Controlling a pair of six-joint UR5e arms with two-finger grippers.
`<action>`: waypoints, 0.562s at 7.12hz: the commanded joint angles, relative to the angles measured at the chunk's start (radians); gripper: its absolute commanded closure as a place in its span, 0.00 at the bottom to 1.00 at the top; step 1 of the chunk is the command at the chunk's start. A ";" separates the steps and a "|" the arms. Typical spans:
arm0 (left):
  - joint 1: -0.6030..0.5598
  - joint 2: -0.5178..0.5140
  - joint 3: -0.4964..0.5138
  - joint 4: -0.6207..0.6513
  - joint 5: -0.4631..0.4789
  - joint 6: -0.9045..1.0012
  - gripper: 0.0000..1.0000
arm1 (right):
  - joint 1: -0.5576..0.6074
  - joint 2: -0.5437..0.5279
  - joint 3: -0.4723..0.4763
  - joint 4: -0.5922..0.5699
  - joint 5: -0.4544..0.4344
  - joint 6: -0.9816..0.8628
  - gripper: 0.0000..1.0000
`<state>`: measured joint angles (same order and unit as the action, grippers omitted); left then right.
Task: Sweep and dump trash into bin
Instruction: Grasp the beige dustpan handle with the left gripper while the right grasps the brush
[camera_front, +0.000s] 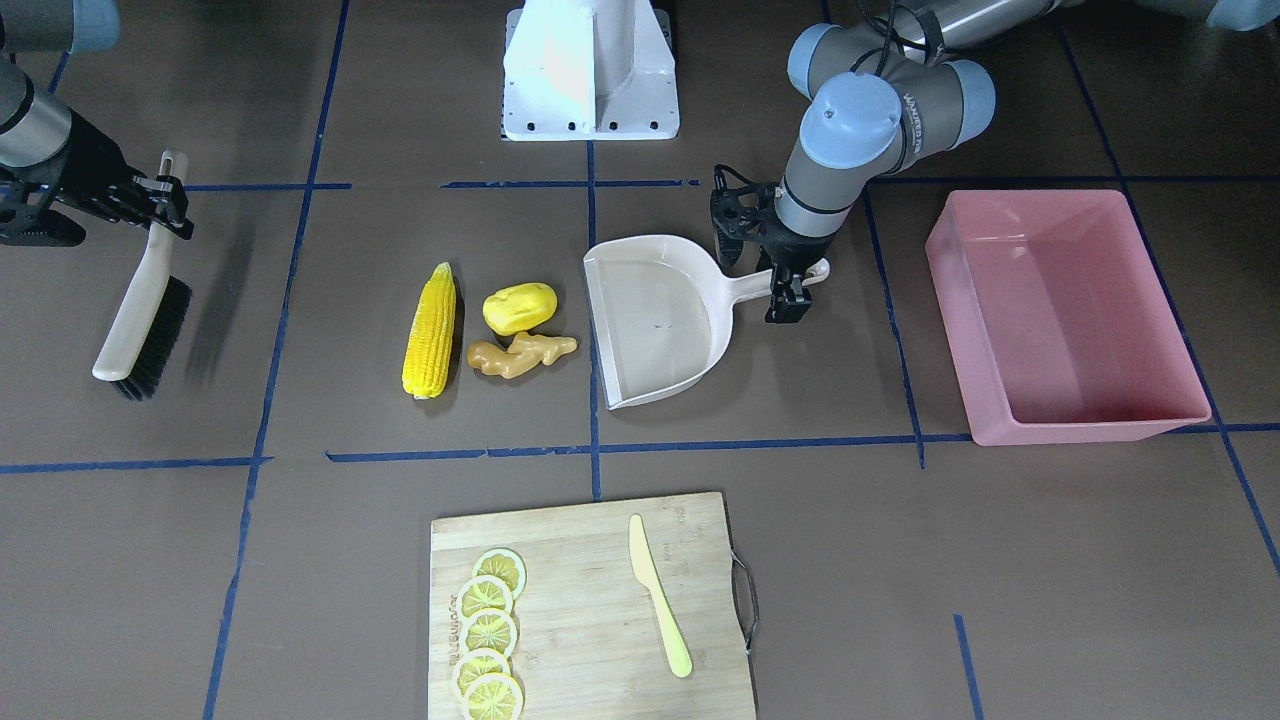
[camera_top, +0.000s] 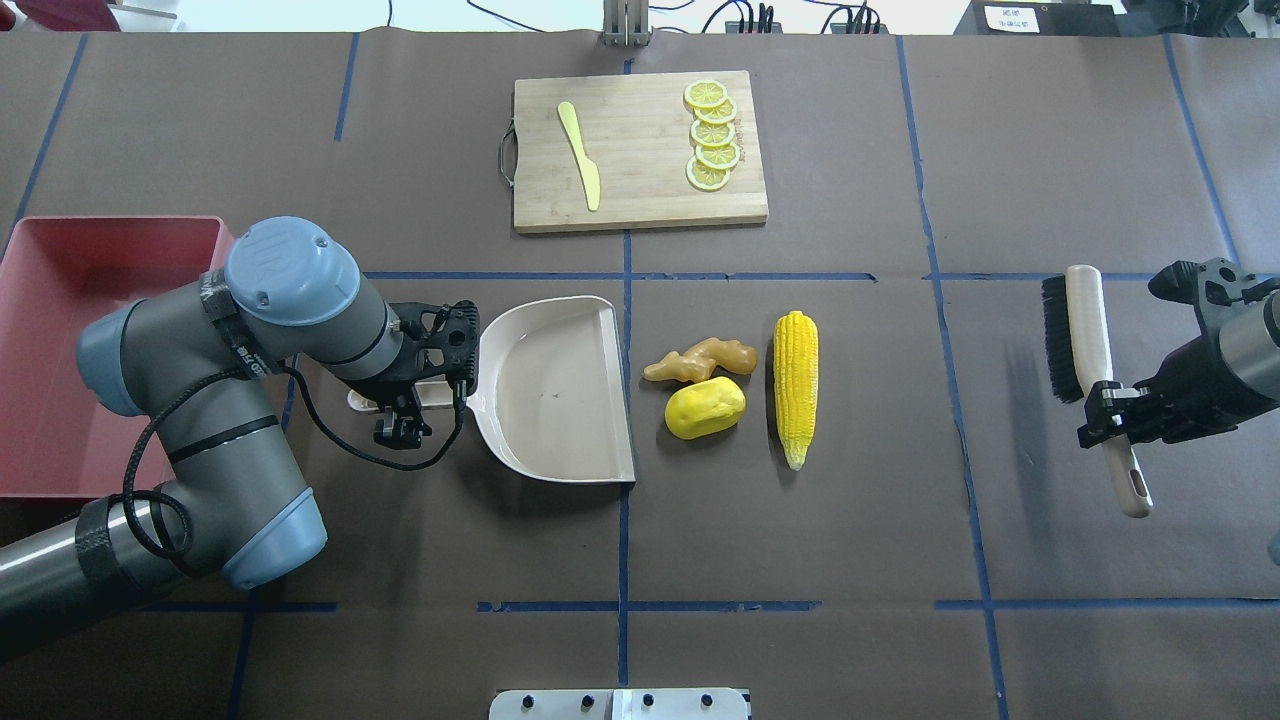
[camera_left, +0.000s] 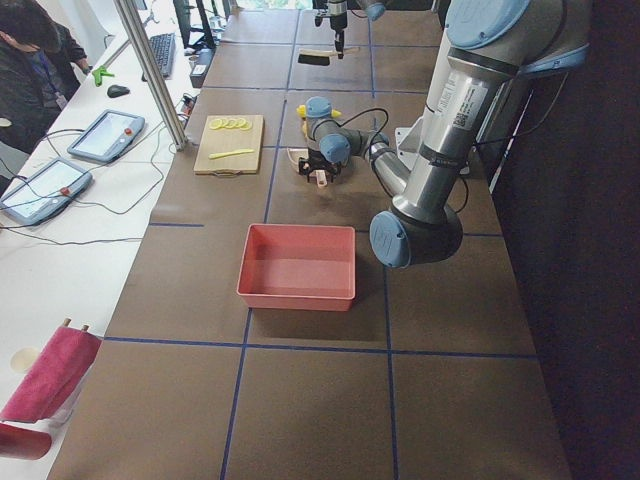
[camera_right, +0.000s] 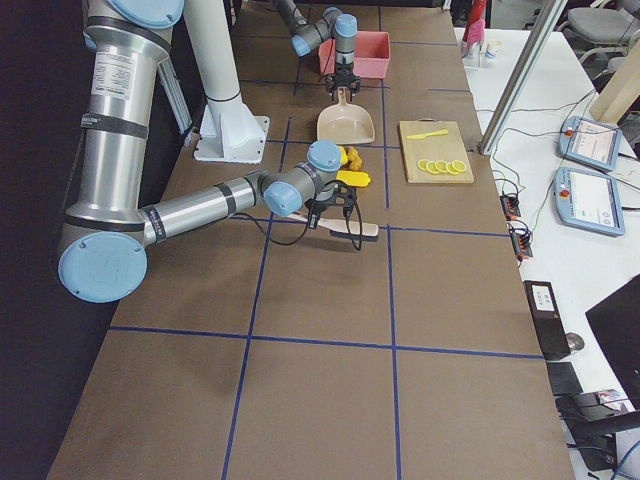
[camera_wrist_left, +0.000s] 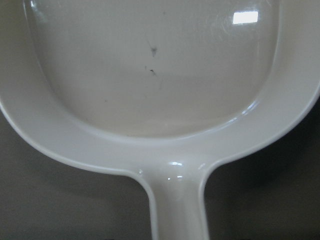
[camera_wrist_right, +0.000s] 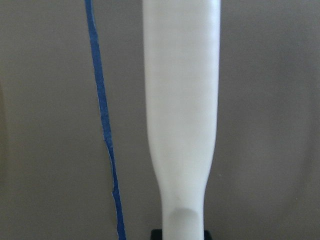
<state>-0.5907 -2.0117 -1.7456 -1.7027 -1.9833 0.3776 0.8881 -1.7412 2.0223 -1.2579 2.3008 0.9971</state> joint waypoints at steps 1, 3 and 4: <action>0.000 0.007 -0.003 0.000 0.001 0.001 0.45 | 0.000 0.000 0.000 0.000 0.002 0.000 1.00; 0.000 0.007 -0.009 0.001 0.001 0.000 0.62 | 0.000 0.000 -0.002 0.000 0.002 0.000 1.00; 0.000 0.007 -0.021 0.003 0.001 0.000 0.69 | 0.000 0.000 -0.004 0.000 0.002 0.000 1.00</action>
<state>-0.5906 -2.0052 -1.7565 -1.7010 -1.9820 0.3780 0.8881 -1.7411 2.0203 -1.2579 2.3025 0.9971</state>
